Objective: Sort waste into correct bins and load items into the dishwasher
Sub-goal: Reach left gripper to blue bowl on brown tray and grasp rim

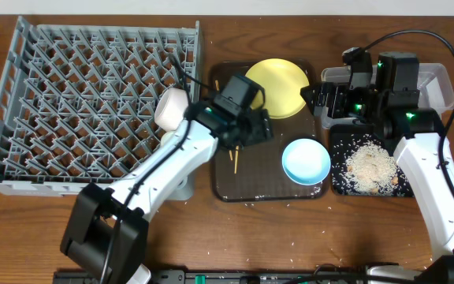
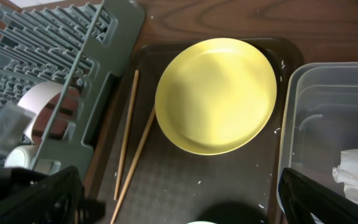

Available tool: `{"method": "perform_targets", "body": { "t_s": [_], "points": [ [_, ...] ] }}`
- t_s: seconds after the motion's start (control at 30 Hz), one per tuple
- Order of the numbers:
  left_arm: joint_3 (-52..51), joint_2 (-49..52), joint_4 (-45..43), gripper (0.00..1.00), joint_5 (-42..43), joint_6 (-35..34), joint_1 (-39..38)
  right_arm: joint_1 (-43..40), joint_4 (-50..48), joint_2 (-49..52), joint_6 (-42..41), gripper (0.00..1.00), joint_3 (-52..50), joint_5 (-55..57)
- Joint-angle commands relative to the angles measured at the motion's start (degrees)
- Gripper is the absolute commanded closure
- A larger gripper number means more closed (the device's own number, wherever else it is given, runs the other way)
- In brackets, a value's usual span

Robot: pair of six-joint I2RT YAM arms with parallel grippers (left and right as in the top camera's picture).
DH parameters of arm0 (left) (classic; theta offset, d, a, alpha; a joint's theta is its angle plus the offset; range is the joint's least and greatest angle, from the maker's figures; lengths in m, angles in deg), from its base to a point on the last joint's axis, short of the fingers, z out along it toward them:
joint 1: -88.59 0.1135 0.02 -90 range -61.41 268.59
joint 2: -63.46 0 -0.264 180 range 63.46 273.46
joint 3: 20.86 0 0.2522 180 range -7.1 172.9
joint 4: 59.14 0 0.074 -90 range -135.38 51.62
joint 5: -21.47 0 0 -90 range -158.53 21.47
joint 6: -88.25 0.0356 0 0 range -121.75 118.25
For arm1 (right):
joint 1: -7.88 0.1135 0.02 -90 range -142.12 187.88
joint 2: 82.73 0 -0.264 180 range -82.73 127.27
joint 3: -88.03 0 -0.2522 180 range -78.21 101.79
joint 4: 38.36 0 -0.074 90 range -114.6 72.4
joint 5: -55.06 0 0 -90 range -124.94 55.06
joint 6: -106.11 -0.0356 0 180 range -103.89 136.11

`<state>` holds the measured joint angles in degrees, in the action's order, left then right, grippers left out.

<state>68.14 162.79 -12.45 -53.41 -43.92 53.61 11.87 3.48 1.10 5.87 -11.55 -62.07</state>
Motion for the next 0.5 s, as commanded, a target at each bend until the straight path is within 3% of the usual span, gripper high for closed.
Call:
{"method": "perform_targets", "body": {
  "t_s": [0.0, 0.17, 0.27, 0.33, 0.37, 0.47],
  "points": [
    [-0.02, 1.49, -1.2, 0.21, -0.37, -0.63, -2.29, -0.24, -0.68, -1.11, -0.44, 0.01, 0.09, 0.04],
    [-0.02, 3.26, -1.46, 0.22, -0.81, -0.61, -2.49, -4.44, -6.16, -5.97, -6.19, 0.01, 0.46, 0.76],
    [-0.02, 4.59, -2.49, 0.21, -1.29, -0.59, -3.34, -10.82, -5.14, -13.38, -12.17, 0.01, 0.57, 10.69],
    [-0.02, 5.7, -3.63, 0.21, -2.51, -0.59, -4.31, -14.8, -1.16, -18.34, -16.46, 0.01, 0.57, 21.64],
    [-0.02, 6.4, -4.2, 0.22, -3.26, -0.61, -4.81, -16.46, 2.84, -20.96, -19.5, 0.01, 0.57, 32.57],
    [-0.02, 10.03, -6.51, 0.22, -3.8, -0.61, -6.58, -16.87, 8.59, -22.6, -21.97, 0.01, 0.57, 50.18]
  ]
}}
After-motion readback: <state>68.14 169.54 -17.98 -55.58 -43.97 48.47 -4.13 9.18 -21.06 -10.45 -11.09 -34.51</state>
